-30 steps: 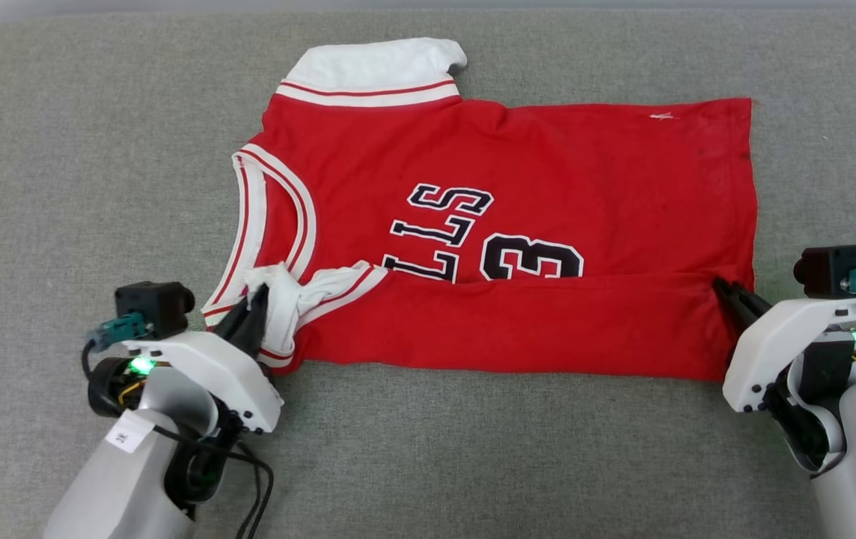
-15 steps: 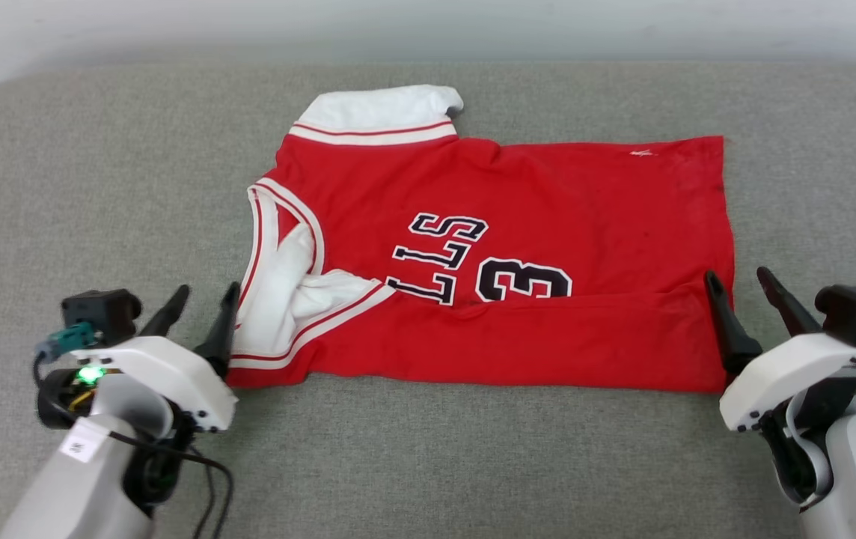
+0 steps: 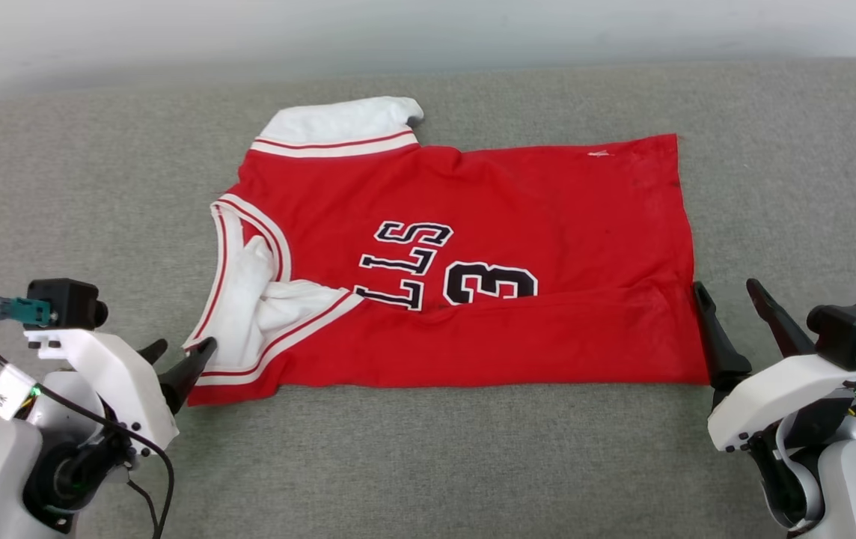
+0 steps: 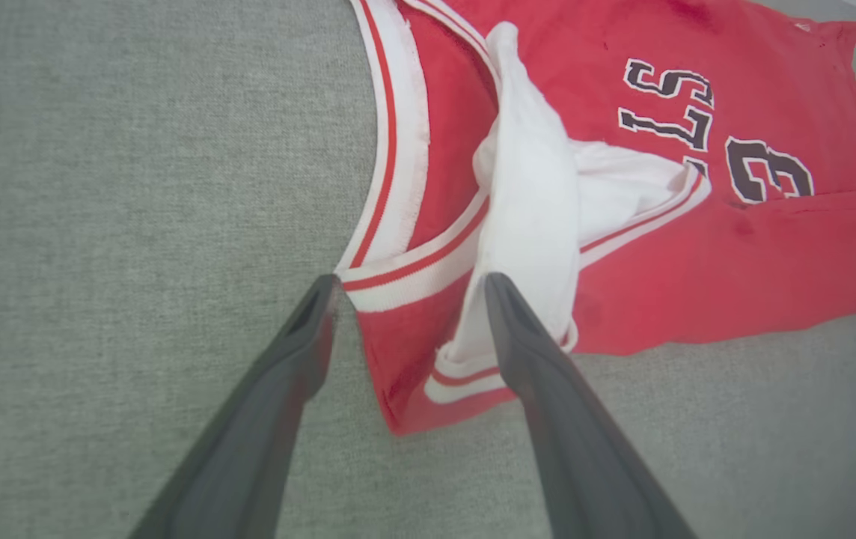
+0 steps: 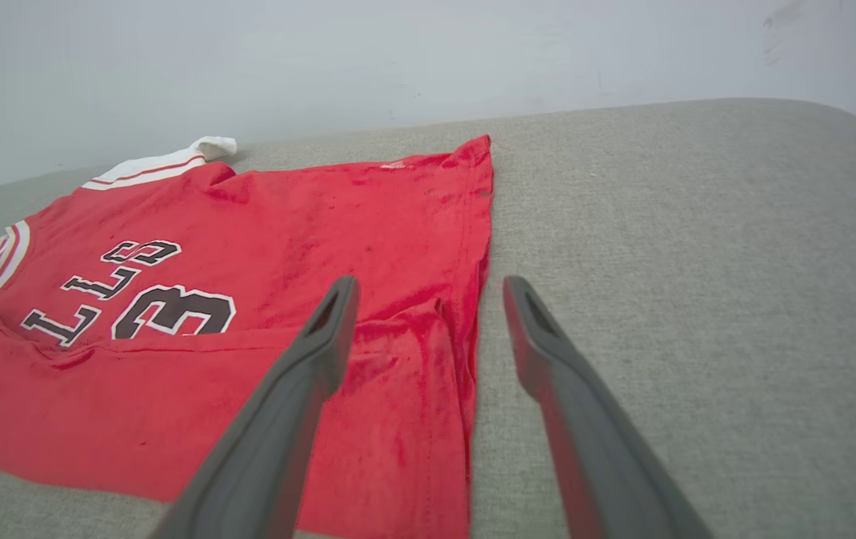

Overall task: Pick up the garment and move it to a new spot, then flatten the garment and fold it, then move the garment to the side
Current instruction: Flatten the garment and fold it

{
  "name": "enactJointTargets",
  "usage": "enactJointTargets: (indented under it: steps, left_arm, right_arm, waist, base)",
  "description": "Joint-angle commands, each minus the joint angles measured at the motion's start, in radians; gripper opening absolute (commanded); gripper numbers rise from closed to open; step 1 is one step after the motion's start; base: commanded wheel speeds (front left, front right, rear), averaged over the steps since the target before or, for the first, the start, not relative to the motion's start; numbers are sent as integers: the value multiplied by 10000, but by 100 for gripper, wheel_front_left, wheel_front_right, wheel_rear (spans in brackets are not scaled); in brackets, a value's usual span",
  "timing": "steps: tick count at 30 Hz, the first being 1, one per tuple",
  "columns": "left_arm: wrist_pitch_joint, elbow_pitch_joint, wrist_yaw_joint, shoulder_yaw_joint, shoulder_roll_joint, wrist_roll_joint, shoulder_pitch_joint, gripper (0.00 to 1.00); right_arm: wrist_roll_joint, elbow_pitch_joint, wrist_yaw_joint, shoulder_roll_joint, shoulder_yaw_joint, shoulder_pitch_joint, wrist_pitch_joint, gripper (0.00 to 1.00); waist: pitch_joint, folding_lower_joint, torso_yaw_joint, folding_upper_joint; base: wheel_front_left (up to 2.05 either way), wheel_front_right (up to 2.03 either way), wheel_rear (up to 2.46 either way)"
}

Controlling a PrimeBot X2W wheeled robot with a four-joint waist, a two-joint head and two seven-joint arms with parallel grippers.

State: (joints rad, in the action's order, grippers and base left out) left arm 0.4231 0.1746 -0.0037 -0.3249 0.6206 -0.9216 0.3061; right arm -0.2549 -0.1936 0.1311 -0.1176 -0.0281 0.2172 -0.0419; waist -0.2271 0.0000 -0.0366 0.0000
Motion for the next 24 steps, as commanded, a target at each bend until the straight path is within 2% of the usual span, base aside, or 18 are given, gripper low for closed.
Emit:
enactJointTargets:
  steps: [1,6,12,13,14,16,18,24]
  left_arm:
    - [175,-147,70,34,35,-165,-127,100]
    - [1018,-535,377,125,213,-686,-311,100]
    - [1681,46,646,-70,73,-981,-373,100]
    - [1827,217,693,-141,6,-1059,-419,95]
    - [1975,350,704,-234,-61,-1100,-461,46]
    - [2152,472,625,-413,-254,-1222,-497,0]
    - [2266,452,531,-553,-426,-1321,-509,0]
    - [1728,30,393,-365,-235,-1001,-169,0]
  right_arm:
    - [29,92,-6,89,-10,-75,-33,100]
    - [-19,327,-6,248,-5,-6,-106,100]
    - [-153,368,-6,367,15,182,-162,100]
    - [-176,347,-7,367,7,210,-183,100]
    - [-212,318,-7,375,-2,236,-192,100]
    - [-245,281,-6,355,-52,272,-287,100]
    - [-318,228,-6,300,-104,280,-436,100]
    - [-720,93,-6,-51,-247,386,-1519,100]
  waist:
    - [-138,0,-111,0]
    - [-599,0,-337,0]
    - [-1070,0,-543,0]
    - [-1115,0,-565,0]
    - [-1146,0,-582,0]
    - [-1190,0,-602,0]
    - [-1205,0,-583,0]
    - [-1005,0,-423,0]
  base:
    - [0,0,0]
    - [0,0,0]
    - [0,0,0]
    - [0,0,0]
    - [0,0,0]
    - [0,0,0]
    - [0,0,0]
    - [0,0,0]
